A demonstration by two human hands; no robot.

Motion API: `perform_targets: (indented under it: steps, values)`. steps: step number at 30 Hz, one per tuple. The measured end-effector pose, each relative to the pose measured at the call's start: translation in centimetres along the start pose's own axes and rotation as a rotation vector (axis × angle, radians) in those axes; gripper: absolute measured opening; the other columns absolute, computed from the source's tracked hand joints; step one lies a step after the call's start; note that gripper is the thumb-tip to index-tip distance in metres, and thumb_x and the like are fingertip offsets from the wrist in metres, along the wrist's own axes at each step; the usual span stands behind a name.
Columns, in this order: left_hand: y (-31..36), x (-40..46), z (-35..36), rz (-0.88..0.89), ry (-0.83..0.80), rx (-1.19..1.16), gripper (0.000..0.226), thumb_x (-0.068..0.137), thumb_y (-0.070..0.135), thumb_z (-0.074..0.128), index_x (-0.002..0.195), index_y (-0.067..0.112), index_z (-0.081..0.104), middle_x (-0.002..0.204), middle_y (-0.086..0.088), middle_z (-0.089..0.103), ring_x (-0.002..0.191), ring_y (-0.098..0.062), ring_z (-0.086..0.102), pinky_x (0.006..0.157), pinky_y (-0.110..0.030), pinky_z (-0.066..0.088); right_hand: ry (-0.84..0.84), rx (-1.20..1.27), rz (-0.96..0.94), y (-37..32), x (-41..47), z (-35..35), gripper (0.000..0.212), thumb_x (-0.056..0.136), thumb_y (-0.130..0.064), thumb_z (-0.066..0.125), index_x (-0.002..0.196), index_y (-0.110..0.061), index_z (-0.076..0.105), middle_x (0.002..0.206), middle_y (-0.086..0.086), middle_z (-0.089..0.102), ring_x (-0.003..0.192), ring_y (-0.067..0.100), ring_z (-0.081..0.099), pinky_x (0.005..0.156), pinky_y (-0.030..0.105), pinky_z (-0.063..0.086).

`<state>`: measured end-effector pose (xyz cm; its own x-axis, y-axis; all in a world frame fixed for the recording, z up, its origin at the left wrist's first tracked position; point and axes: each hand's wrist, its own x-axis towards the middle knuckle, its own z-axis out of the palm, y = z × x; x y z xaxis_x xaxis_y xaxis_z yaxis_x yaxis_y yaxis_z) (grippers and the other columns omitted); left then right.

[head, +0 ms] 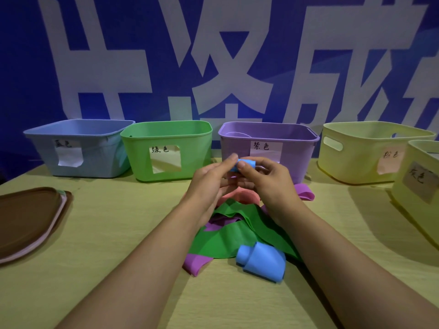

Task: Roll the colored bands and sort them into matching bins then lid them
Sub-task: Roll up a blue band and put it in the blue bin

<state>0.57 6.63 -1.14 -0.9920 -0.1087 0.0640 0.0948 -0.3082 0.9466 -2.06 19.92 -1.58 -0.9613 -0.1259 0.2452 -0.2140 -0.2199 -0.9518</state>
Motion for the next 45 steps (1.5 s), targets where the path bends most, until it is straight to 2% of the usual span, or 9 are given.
perform_targets:
  steps: [9,14,19,23,26,32,36,40,45]
  values:
    - [-0.1,0.4,-0.3,-0.001,0.018,-0.331,0.035,0.076,0.020,0.079,0.107,0.007,0.073,0.097,-0.011,0.077,0.084,-0.014,0.075,0.078,-0.020,0.060,-0.041,0.046,-0.066,-0.2,-0.7,0.9,0.024,0.088,-0.005,0.077,0.111,-0.006,0.072,0.105,0.019,0.076,0.096,0.023,0.073,0.090,0.035,0.061]
    - [0.1,0.6,-0.6,0.087,0.008,-0.240,0.019,0.092,0.009,0.069,0.109,0.001,0.071,0.094,-0.012,0.077,0.080,-0.014,0.074,0.074,-0.019,0.059,-0.077,0.226,0.110,-1.1,-0.7,0.7,0.024,0.102,-0.024,0.061,0.111,-0.005,0.073,0.101,0.017,0.075,0.086,0.023,0.071,0.088,0.035,0.062]
    - [-0.1,0.6,-0.7,0.171,-0.016,-0.145,0.034,0.074,0.017,0.077,0.107,0.010,0.074,0.106,-0.012,0.076,0.100,-0.022,0.069,0.091,-0.026,0.058,-0.091,0.427,0.369,-1.9,-1.0,0.4,0.027,0.097,-0.018,0.067,0.113,0.004,0.069,0.098,0.019,0.076,0.081,0.022,0.074,0.077,0.028,0.064]
    - [0.1,0.5,-0.9,0.206,-0.049,-0.075,0.033,0.076,0.019,0.075,0.109,0.014,0.074,0.110,-0.013,0.074,0.106,-0.024,0.067,0.095,-0.029,0.056,-0.143,0.451,0.483,-2.2,-1.3,0.5,0.039,0.100,-0.034,0.063,0.114,0.002,0.065,0.084,0.017,0.075,0.069,0.019,0.074,0.064,0.026,0.063]
    - [0.2,0.2,-0.6,0.206,-0.070,-0.052,0.033,0.078,0.019,0.075,0.111,0.014,0.074,0.111,-0.015,0.073,0.104,-0.025,0.065,0.094,-0.030,0.056,-0.105,0.416,0.469,-2.2,-1.2,0.4,0.043,0.097,-0.041,0.065,0.105,0.001,0.067,0.074,0.012,0.073,0.059,0.014,0.071,0.057,0.021,0.061]
    - [0.1,0.2,-0.1,0.141,-0.045,-0.200,0.033,0.096,-0.001,0.061,0.130,0.002,0.063,0.114,-0.015,0.075,0.095,-0.016,0.073,0.080,-0.020,0.059,-0.090,0.558,0.377,-1.7,-1.1,0.9,0.018,0.097,-0.015,0.065,0.105,-0.001,0.073,0.089,0.015,0.075,0.073,0.015,0.073,0.076,0.023,0.063]
    - [-0.1,-0.3,0.7,0.066,-0.007,-0.282,0.029,0.093,0.014,0.069,0.121,0.004,0.069,0.092,-0.003,0.077,0.078,-0.008,0.070,0.067,-0.018,0.056,-0.063,0.587,0.263,-1.6,-1.0,1.1,0.023,0.095,-0.005,0.066,0.114,0.007,0.070,0.096,0.017,0.076,0.081,0.017,0.076,0.078,0.023,0.062]
    - [-0.2,-0.6,1.4,0.060,0.012,-0.294,0.060,0.071,0.036,0.080,0.122,0.006,0.070,0.098,-0.005,0.076,0.085,-0.011,0.071,0.081,-0.024,0.055,-0.067,0.564,0.193,-1.2,-1.1,1.7,0.032,0.089,0.000,0.069,0.121,0.007,0.068,0.106,0.020,0.075,0.084,0.018,0.076,0.093,0.031,0.060]
    - [0.2,-0.7,1.2,0.083,0.070,-0.324,0.041,0.079,0.026,0.077,0.112,0.002,0.070,0.087,-0.009,0.072,0.071,-0.013,0.071,0.059,-0.021,0.056,-0.117,0.457,0.196,-1.4,-1.4,1.8,0.028,0.090,0.002,0.070,0.118,0.002,0.070,0.114,0.019,0.075,0.097,0.023,0.076,0.078,0.025,0.062]
